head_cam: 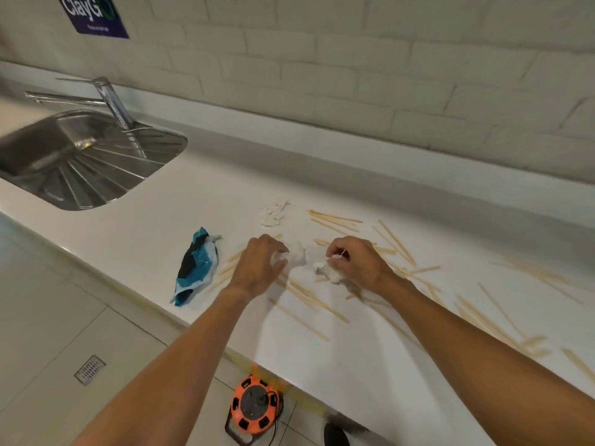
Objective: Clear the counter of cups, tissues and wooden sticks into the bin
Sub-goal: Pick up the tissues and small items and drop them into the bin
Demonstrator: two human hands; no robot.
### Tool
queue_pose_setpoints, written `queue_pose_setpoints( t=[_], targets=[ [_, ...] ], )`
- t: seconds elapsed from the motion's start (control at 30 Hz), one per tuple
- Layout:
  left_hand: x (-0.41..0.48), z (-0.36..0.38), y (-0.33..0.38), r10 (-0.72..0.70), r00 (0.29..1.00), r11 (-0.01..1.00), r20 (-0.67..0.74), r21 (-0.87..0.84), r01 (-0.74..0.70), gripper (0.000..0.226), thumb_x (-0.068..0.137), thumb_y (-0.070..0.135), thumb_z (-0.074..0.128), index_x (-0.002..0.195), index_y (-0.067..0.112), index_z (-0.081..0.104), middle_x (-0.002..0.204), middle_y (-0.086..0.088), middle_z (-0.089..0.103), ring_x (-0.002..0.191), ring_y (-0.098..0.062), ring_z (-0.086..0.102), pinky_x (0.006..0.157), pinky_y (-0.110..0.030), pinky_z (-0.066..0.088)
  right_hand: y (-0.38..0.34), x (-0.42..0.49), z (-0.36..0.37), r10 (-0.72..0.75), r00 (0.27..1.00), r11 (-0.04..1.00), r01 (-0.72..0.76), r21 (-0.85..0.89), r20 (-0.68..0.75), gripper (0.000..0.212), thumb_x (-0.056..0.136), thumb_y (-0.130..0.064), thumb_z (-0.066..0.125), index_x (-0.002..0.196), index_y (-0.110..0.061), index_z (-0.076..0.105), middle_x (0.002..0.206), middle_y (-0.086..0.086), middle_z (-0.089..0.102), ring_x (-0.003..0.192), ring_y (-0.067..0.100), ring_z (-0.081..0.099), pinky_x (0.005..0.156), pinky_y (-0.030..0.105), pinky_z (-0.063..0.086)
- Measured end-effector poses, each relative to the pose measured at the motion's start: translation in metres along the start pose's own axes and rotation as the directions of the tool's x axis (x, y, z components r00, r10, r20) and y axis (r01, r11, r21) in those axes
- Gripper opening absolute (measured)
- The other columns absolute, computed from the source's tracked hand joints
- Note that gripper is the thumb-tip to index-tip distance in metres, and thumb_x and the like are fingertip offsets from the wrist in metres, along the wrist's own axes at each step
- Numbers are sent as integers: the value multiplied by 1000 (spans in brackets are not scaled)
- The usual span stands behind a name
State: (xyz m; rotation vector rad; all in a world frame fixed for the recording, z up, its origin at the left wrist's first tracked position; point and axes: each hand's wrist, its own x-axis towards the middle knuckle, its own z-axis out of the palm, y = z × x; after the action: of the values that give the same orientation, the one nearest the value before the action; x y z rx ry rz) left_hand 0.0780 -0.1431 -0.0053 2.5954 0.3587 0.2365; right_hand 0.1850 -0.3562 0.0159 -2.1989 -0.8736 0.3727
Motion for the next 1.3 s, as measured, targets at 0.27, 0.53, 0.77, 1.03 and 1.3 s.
queue_pose_setpoints(
  t=[0.27,0.53,0.77,1.03,1.3],
  targets=[
    [-20,-16,30,216,973,957,-75,-182,-227,11,88,12,64,91,18,56,87,5,56,86,-18,53,77,-27,42,-7,-61,-15,102,914,993,-71,92,-393,14,92,-15,64,105,-16,70,93,-4,59,68,0,53,68,6,40],
    [-51,30,97,405,908,864,-108,-280,-418,13,92,15,59,105,19,59,103,6,60,97,-16,53,85,-31,45,-1,-195,-29,248,746,968,-212,133,-618,11,91,-16,66,101,-15,71,99,-1,61,74,0,55,71,6,42],
    [-93,90,215,556,823,680,-114,-507,-530,16,91,10,56,107,13,60,103,1,58,90,-14,54,73,-34,54,22,-344,-56,404,471,892,-392,224,-784,6,90,-11,66,95,-12,70,91,-1,68,68,0,57,65,8,42],
    [-176,150,345,784,620,463,5,-671,-579,10,92,16,61,101,12,61,91,-2,61,80,-17,56,66,-35,53,41,-481,-71,453,185,827,-453,333,-872,2,92,-17,63,91,-17,64,82,-4,67,66,13,60,60,18,45],
    [-269,222,442,886,435,399,161,-741,-539,14,94,26,61,103,15,64,94,5,64,78,-12,60,68,-32,54,91,-613,-83,499,-15,746,-502,438,-866,9,95,-25,59,96,-17,63,77,0,62,60,15,52,59,33,48]
  ],
)
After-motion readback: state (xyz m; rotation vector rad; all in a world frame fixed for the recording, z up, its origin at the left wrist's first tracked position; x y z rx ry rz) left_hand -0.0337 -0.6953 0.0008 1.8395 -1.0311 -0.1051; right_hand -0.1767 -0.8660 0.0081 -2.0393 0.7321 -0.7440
